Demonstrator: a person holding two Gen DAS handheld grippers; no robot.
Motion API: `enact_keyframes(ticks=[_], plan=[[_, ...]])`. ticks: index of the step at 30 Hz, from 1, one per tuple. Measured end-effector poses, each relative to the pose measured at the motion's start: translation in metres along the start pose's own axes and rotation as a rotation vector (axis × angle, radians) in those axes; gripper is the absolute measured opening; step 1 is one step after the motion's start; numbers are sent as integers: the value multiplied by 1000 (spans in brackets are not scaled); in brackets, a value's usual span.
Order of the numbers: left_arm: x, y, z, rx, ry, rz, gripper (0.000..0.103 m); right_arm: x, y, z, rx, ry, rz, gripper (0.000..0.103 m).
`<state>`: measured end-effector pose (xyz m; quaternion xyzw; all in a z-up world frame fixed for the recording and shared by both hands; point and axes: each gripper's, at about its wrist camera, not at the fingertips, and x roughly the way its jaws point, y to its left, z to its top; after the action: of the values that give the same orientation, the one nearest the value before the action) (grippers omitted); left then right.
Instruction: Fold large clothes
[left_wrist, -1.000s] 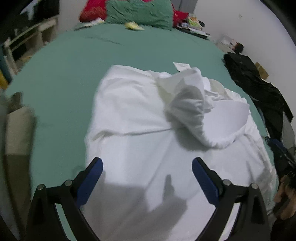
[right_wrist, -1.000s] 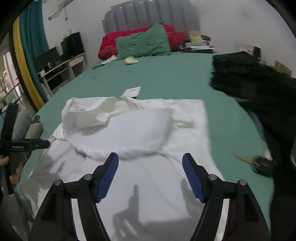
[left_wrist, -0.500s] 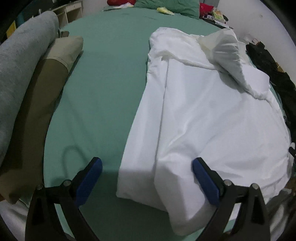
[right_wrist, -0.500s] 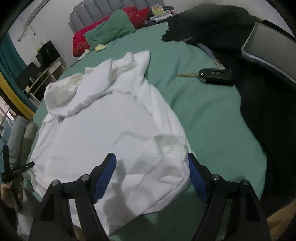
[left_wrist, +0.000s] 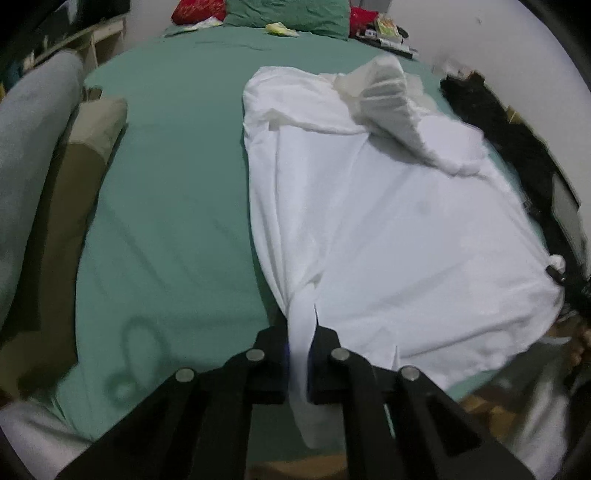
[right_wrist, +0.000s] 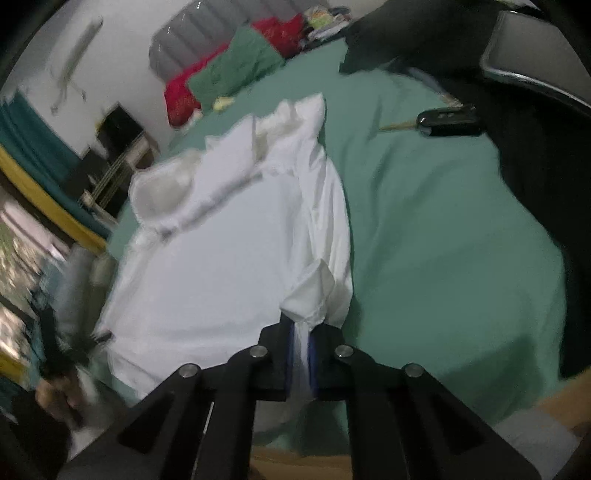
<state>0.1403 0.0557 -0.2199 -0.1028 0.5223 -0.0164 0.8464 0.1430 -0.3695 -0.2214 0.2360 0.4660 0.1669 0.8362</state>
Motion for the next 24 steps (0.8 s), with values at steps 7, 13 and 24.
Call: enact_keyframes(ticks=[7,13,24], plan=[[-60,4,-16,-28,-64,-61,5,-47,15,-2,-12,-56,33,6],[-113,3,-27,-37,-98,-128,5,-96,19,-3,-18,-110,54,6],[-129,7,30,-190,-124,-278,6,-100,36,62,-52,-177,98,6]])
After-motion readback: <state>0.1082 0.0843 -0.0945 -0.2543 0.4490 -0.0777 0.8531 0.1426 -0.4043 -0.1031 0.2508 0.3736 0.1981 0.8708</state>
